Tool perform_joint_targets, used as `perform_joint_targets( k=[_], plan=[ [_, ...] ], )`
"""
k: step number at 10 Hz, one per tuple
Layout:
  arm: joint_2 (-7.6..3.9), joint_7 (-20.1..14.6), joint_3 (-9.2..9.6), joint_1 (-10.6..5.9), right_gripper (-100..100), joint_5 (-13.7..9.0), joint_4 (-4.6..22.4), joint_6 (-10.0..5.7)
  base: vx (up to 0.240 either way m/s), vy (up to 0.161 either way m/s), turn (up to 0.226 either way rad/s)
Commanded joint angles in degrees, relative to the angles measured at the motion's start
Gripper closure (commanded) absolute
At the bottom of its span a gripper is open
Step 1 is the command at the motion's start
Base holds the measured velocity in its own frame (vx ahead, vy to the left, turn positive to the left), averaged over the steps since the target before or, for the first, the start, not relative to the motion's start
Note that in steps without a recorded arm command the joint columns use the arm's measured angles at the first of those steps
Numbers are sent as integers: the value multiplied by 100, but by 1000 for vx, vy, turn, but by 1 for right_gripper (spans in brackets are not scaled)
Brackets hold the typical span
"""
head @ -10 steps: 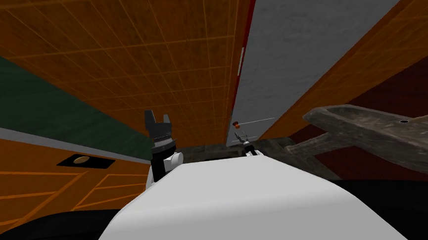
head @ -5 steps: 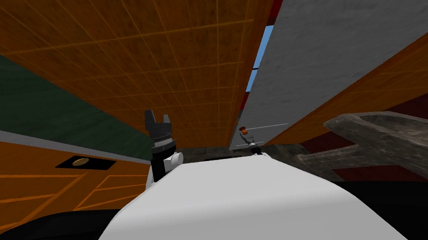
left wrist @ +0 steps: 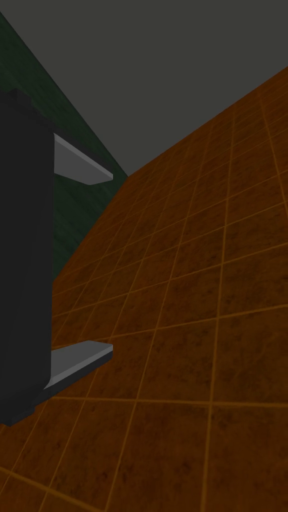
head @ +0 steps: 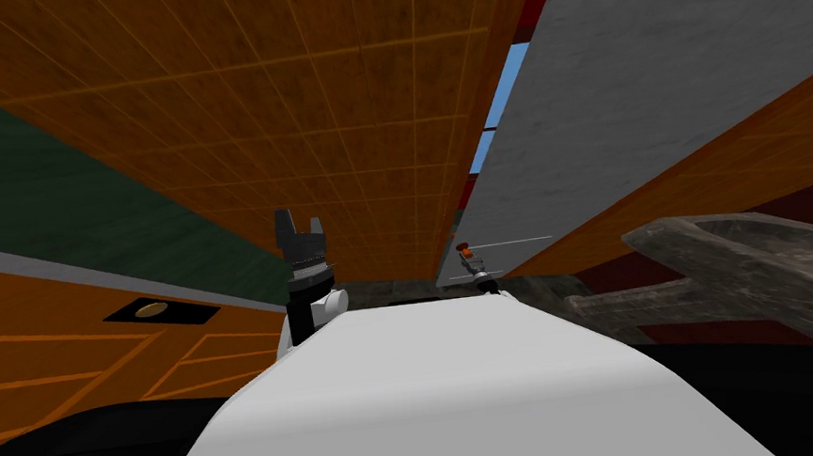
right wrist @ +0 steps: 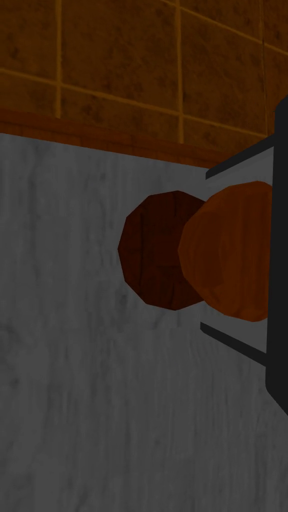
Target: Pull the door open
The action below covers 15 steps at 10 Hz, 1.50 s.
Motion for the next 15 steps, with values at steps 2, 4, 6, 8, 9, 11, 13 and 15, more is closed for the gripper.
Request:
perform_joint_targets(
  k=[2, 4, 6, 8, 9, 11, 13, 15],
  plan=[
    [15, -2, 12, 6, 100, 5, 1, -8, -5, -1, 2],
    [3, -231, 23, -3, 100, -43, 2, 9, -8, -7, 16],
    [4, -392, 36, -7, 100, -75, 1, 13, -25, -14, 32],
    [5, -674, 60, -15, 100, -133, 1, 22, -28, -13, 31],
    [6, -814, 73, -19, 100, -162, 0, 26, -27, -12, 31],
    [7, -1111, 99, -28, 100, -225, -1, 35, -32, -15, 37],
    [9, -1434, 134, -39, 100, -309, -2, 47, -42, -20, 47],
    [10, -1681, 151, -45, 100, -351, -3, 53, -32, -14, 25]
  ],
)
